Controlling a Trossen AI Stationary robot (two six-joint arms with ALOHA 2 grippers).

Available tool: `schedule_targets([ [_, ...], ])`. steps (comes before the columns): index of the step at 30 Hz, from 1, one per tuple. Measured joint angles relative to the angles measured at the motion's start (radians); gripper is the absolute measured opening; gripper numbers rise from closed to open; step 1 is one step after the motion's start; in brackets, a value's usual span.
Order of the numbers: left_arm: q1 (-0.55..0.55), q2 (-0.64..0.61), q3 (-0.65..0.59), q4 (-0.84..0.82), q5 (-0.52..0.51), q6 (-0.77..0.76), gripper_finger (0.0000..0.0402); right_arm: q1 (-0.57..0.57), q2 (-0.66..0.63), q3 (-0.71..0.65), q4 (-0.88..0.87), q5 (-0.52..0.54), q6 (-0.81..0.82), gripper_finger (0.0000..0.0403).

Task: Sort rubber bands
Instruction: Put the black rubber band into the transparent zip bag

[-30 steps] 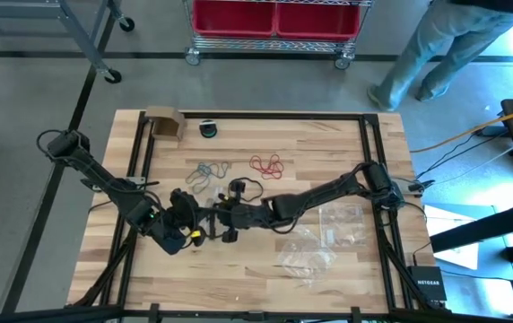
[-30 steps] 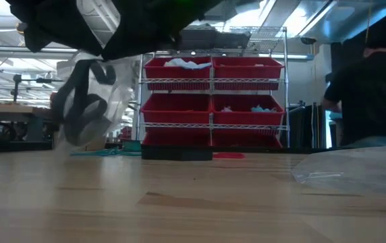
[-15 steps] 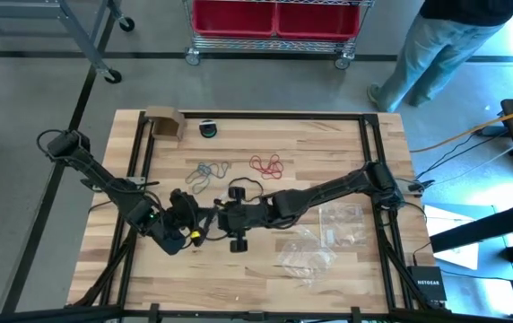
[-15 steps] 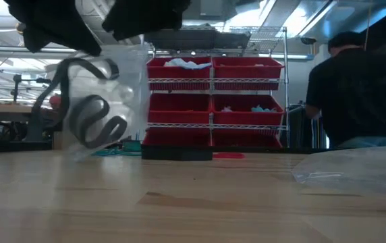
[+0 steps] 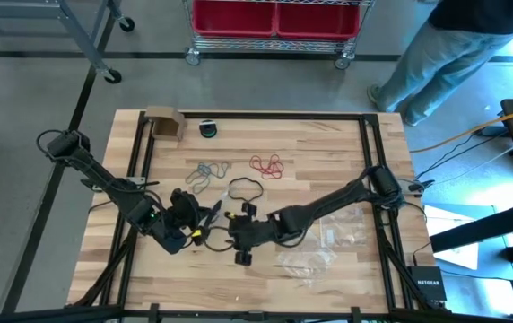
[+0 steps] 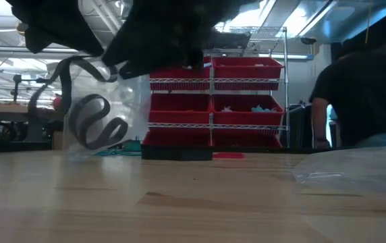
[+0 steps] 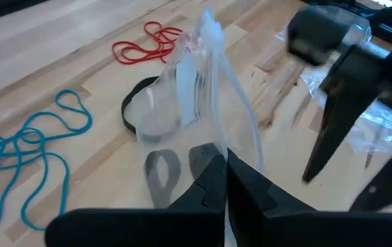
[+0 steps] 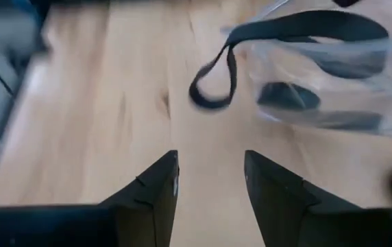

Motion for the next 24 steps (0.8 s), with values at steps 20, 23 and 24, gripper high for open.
schedule_targets([
  [20, 0.0, 0.0, 0.0, 0.006, 0.0, 0.01, 0.0, -0.009, 0.131, -0.076, 0.573, 0.115, 0.124, 0.0158],
  [23, 0.0, 0.0, 0.0, 0.006, 0.0, 0.008, 0.0, -0.009, 0.137, -0.059, 0.582, 0.117, 0.124, 0.0158],
  [24, 0.0, 0.0, 0.0, 0.005, 0.0, 0.008, 0.0, -0.009, 0.142, -0.053, 0.584, 0.127, 0.128, 0.0158],
])
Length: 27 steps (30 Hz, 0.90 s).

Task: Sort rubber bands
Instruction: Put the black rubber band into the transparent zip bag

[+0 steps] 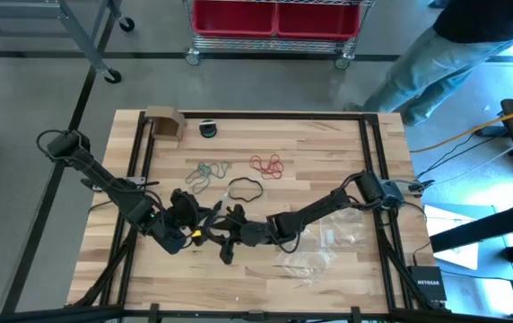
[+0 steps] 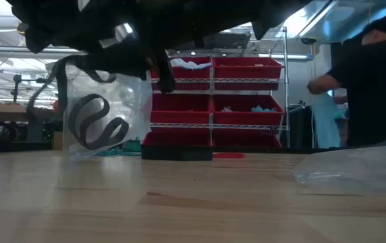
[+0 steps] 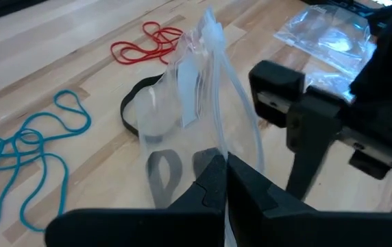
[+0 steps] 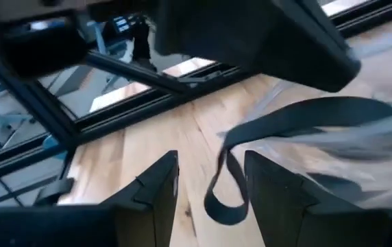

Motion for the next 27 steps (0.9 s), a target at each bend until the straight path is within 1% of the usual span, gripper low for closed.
schedule_targets([
  [3, 0.0, 0.0, 0.0, 0.003, 0.0, -0.004, 0.0, 0.0, 0.01, 0.01, -0.011, 0.013, 0.003, 0.0158],
  [8, 0.0, 0.0, 0.0, 0.008, 0.0, -0.013, 0.0, 0.0, 0.037, 0.057, 0.018, 0.026, 0.026, 0.0158],
  [11, 0.0, 0.0, 0.0, 0.027, 0.0, -0.011, 0.0, 0.0, 0.044, 0.063, 0.001, 0.061, 0.047, 0.0158],
  [15, 0.0, 0.0, 0.0, 0.064, -0.003, 0.011, 0.0, 0.0, 0.044, 0.063, 0.002, 0.136, 0.054, 0.0158],
  [20, 0.0, 0.0, 0.0, 0.079, -0.002, 0.024, 0.0, 0.0, 0.044, 0.063, -0.009, 0.137, 0.081, 0.0156],
  [23, 0.0, 0.0, 0.0, 0.078, 0.0, 0.026, 0.0, 0.0, 0.044, 0.063, -0.01, 0.145, 0.082, 0.0133],
  [25, 0.0, 0.0, 0.0, 0.078, 0.0, 0.026, 0.0, 0.0, 0.044, 0.063, -0.011, 0.145, 0.097, 0.0101],
  [27, 0.0, 0.0, 0.0, 0.077, 0.0, 0.026, 0.0, 0.0, 0.044, 0.063, -0.019, 0.138, 0.097, 0.0061],
])
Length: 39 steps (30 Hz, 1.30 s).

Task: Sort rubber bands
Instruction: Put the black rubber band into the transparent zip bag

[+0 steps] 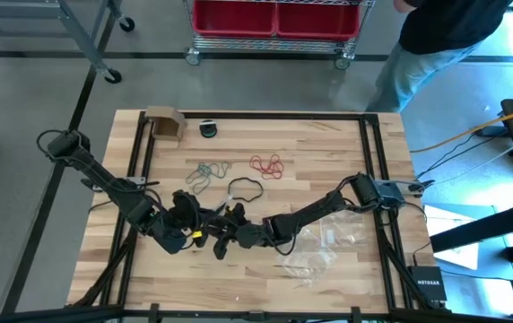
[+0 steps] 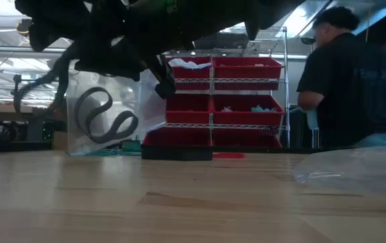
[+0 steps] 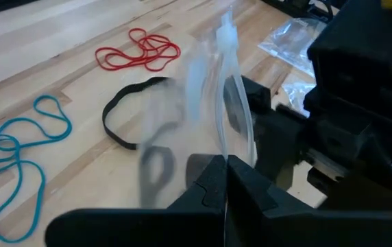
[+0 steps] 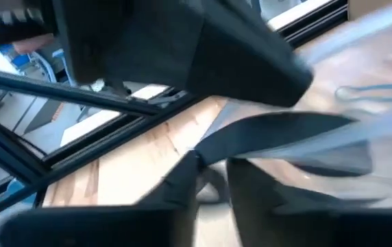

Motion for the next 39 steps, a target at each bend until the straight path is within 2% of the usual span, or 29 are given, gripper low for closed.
schedule_targets([
  [3, 0.0, 0.0, 0.0, -0.005, 0.0, 0.002, 0.0, 0.0, 0.0, 0.0, 0.002, -0.027, -0.011, 0.0011],
  [10, -0.001, 0.0, 0.0, -0.017, 0.001, 0.016, 0.0, 0.009, -0.007, 0.0, -0.006, -0.086, -0.033, 0.0004],
  [16, -0.004, 0.0, 0.0, -0.094, 0.008, -0.039, 0.0, 0.024, -0.063, 0.0, -0.049, -0.107, -0.092, 0.0002],
  [23, -0.031, 0.0, 0.0, -0.098, 0.008, -0.057, 0.0, 0.036, -0.133, 0.0, -0.124, 0.003, -0.213, 0.0001],
  [32, -0.042, 0.0, 0.0, -0.098, 0.008, -0.074, 0.0, 0.019, -0.178, 0.001, -0.118, 0.05, -0.335, 0.0001],
  [39, -0.041, 0.0, 0.0, -0.101, 0.008, -0.074, 0.0, 0.021, -0.218, 0.001, -0.212, 0.114, -0.38, 0.0001],
])
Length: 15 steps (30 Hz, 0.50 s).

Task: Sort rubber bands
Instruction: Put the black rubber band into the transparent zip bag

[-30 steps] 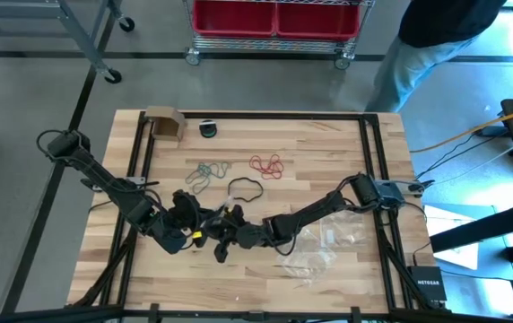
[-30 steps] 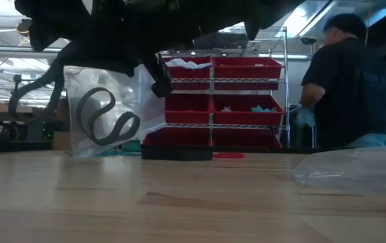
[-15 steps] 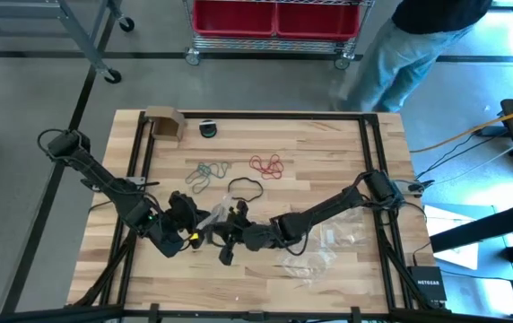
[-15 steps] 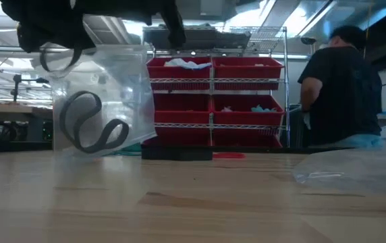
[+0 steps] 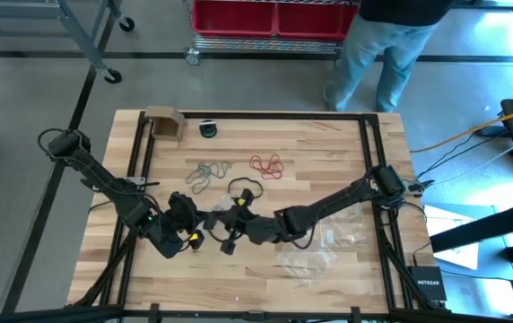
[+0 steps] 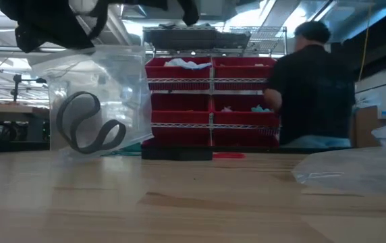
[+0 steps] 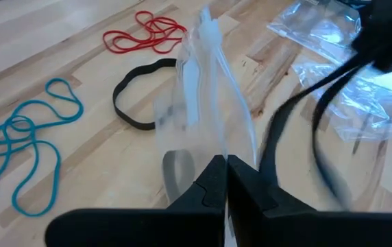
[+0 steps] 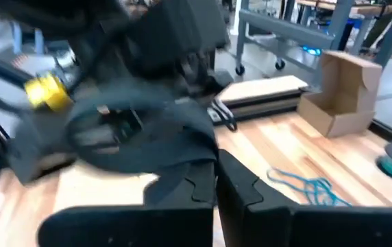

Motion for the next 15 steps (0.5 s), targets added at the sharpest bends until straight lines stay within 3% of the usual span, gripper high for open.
schedule_targets([
  [6, 0.0, 0.0, 0.0, 0.0, 0.0, -0.001, 0.0, 0.0, 0.0, 0.0, -0.086, 0.055, 0.005, 0.0001],
  [15, 0.0, 0.0, 0.0, 0.001, 0.007, -0.001, 0.0, -0.007, 0.0, 0.0, -0.059, 0.113, -0.145, 0.0001],
])
